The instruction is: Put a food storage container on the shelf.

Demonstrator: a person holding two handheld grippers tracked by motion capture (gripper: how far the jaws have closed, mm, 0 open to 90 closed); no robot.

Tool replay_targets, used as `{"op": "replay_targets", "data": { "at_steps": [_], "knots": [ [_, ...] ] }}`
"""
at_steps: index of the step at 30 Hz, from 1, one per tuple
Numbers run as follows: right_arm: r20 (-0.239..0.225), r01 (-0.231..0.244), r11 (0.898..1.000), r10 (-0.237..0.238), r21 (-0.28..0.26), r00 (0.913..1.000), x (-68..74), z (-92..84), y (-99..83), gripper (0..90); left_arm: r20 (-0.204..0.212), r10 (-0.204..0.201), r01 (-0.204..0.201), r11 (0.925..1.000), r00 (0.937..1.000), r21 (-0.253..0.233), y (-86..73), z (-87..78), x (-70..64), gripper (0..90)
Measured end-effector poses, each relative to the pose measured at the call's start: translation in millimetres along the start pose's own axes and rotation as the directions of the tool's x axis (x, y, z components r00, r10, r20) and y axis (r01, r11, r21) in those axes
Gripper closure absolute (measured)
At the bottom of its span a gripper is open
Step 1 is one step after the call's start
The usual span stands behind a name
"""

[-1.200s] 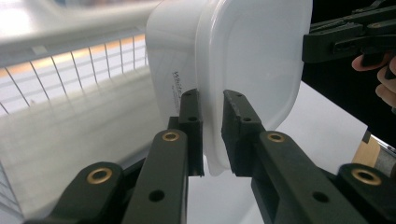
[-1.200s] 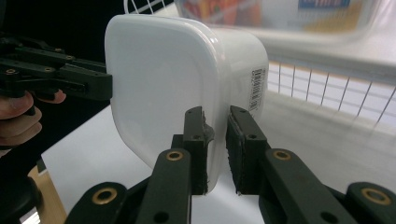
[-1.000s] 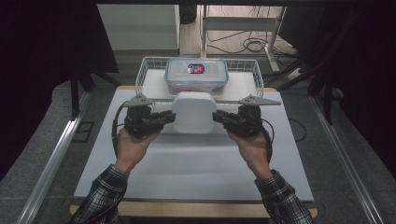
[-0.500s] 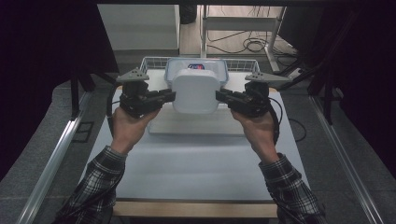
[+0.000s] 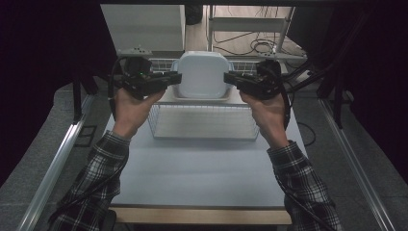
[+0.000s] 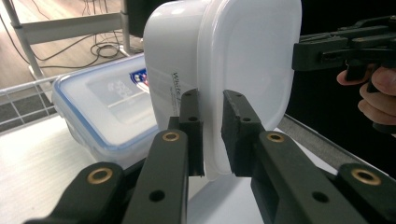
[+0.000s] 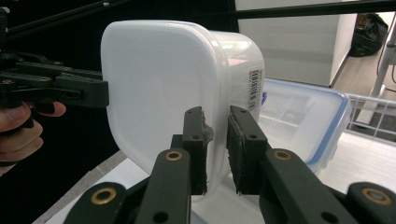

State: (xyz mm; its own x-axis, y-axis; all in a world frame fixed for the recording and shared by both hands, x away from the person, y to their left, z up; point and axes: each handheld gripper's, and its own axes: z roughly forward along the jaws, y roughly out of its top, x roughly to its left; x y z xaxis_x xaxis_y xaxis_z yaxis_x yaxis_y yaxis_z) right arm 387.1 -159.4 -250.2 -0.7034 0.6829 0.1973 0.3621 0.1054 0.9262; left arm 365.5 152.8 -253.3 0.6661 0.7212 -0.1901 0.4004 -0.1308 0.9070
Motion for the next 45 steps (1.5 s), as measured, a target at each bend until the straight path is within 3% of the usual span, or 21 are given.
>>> {"op": "replay_targets", "data": {
  "at_steps": [13,19,24,30,35,40,45],
  "knots": [
    [0.021,-0.038,0.999,0.038,0.02,0.9991,-17.0,19.0,20.2,76.8,0.001,-0.059,0.059,0.9982,0.9982,0.003,13.9,16.8,19.4,78.4],
    [0.032,-0.05,0.998,0.05,0.022,0.9983,-19.7,26.1,24.1,75.8,-0.006,-0.066,0.066,0.9978,0.9978,0.005,15.3,22.3,24.9,75.8],
    [0.041,-0.05,0.999,0.049,0.02,0.9979,-20.5,30.1,26.8,71.8,-0.008,-0.059,0.059,0.9982,0.9982,0.009,18.1,24.4,25.4,70.6],
    [0.061,-0.044,0.999,0.043,0.019,0.9972,-20.3,36.9,28.8,67.2,-0.038,-0.038,0.039,0.9991,0.9985,0.018,22.3,30.9,25.4,66.0],
    [0.081,-0.034,0.999,0.032,0.029,0.9962,-21.1,43.7,28.2,63.1,-0.053,-0.045,0.046,0.9987,0.9976,0.02,22.2,37.3,29.0,63.8],
    [0.069,-0.054,0.998,0.052,0.027,0.9963,-26.0,47.8,28.7,61.1,-0.048,-0.059,0.06,0.9981,0.9971,0.016,24.1,39.8,33.9,61.4],
    [0.119,-0.027,0.999,0.023,0.033,0.9926,-25.6,52.8,30.1,56.9,-0.099,-0.048,0.05,0.9986,0.9939,0.018,27.3,45.1,35.7,53.3]
  ]
}}
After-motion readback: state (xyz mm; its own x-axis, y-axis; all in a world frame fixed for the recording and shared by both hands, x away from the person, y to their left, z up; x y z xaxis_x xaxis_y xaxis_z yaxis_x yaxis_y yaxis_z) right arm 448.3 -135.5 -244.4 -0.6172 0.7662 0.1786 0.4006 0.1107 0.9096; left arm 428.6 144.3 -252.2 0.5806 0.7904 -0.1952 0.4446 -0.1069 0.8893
